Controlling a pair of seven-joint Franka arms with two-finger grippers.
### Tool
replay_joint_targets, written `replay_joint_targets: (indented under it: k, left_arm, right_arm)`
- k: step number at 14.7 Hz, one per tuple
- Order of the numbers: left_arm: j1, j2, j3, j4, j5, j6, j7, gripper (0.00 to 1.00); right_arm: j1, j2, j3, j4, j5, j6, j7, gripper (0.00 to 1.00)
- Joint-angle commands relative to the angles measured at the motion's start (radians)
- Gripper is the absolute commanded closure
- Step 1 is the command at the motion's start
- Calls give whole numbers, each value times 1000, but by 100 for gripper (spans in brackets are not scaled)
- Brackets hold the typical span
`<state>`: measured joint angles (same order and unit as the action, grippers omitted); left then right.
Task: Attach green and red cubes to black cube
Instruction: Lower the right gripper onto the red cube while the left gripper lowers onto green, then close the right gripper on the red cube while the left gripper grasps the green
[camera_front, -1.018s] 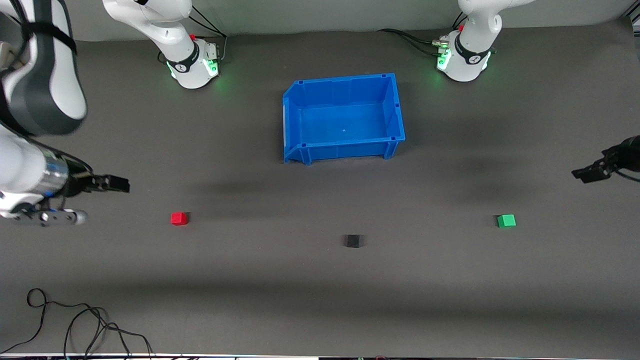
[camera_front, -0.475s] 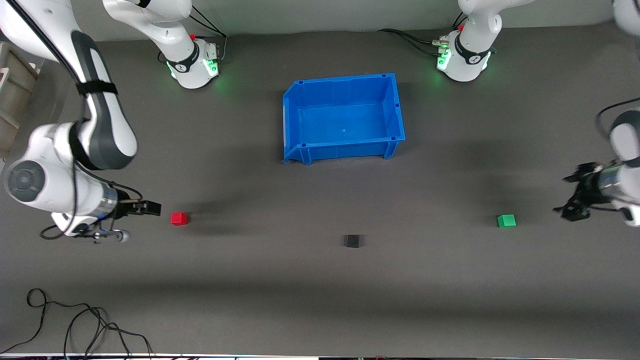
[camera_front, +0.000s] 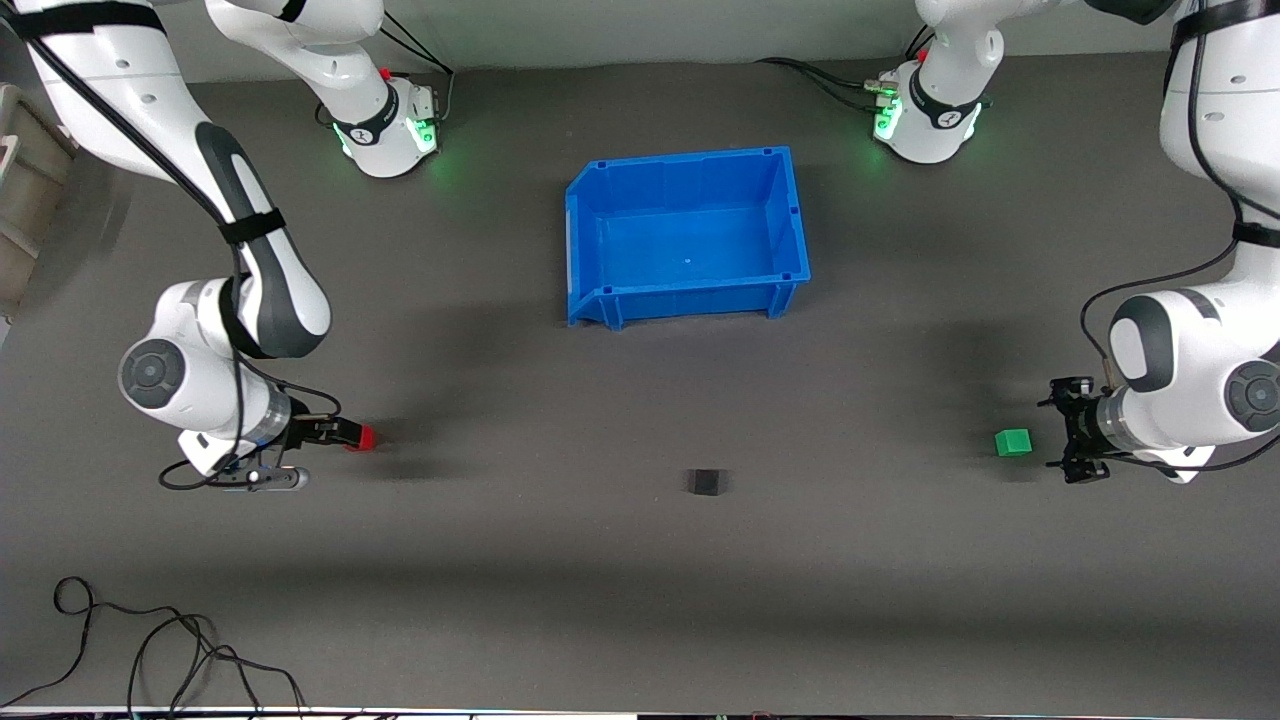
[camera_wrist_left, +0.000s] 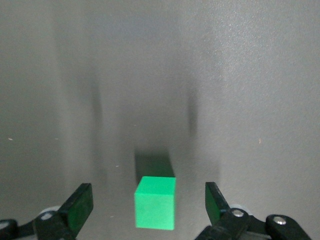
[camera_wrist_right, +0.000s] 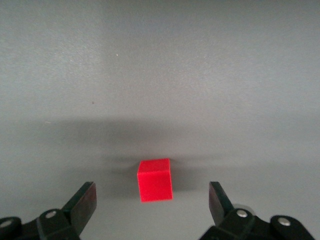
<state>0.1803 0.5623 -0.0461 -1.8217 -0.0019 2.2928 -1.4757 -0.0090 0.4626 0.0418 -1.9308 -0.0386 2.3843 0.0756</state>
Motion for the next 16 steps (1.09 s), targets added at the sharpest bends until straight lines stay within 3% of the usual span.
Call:
replay_joint_targets:
  k: [1, 3, 6, 16]
  left_arm:
    - [-31, 13, 9, 16, -12, 19, -73, 2]
    - [-42, 30, 9, 16, -12, 57, -112, 3]
    - [-53, 50, 9, 18, -9, 69, -98, 20]
    - [-38, 90, 9, 10, -6, 136, -54, 21]
  right_arm:
    - [8, 33, -5, -7, 11, 59, -8, 0]
    - [8, 56, -5, -7, 11, 81, -8, 0]
    - [11, 77, -5, -22, 11, 130, -7, 0]
    - [6, 126, -5, -25, 13, 150, -5, 0]
